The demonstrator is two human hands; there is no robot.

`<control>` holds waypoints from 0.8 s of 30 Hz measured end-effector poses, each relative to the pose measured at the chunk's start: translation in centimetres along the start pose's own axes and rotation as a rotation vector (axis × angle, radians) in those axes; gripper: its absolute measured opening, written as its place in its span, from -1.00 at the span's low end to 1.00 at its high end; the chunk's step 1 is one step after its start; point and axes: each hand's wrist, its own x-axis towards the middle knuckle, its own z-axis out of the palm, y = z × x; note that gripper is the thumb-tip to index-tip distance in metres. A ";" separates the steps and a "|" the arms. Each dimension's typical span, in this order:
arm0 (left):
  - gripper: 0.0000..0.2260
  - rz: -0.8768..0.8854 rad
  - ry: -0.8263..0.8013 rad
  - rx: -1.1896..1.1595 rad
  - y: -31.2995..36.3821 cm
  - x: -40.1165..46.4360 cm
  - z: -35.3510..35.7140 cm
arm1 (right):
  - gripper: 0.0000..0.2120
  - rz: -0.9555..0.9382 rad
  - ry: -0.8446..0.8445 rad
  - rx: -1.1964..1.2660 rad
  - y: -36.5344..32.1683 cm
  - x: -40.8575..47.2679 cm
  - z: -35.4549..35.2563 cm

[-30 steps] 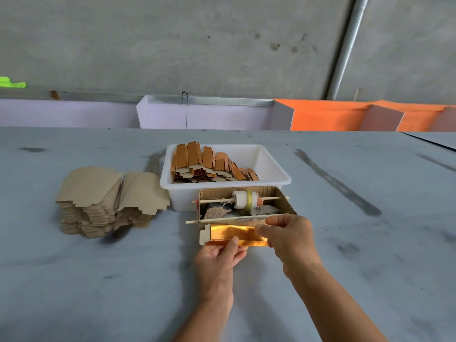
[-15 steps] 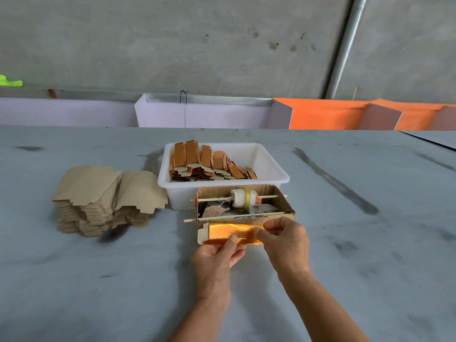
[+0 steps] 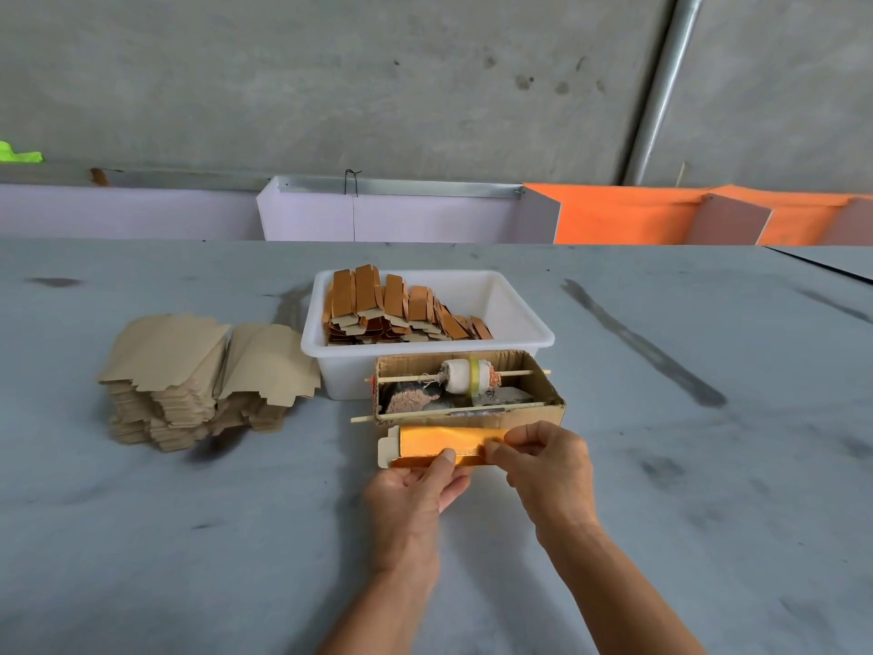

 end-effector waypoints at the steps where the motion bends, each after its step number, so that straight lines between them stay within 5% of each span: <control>1: -0.95 -0.004 0.003 0.001 0.0 0.0 0.0 | -0.83 -0.006 -0.010 0.020 0.1 -0.2 -0.1; 12: -0.91 0.045 -0.063 -0.018 0.3 -1.2 0.0 | -0.83 -0.135 -0.220 0.200 0.4 -3.4 -0.9; 24: -0.87 0.065 -0.102 -0.003 0.3 -1.7 -0.4 | -0.76 -0.173 -0.270 0.214 0.1 -3.9 -0.8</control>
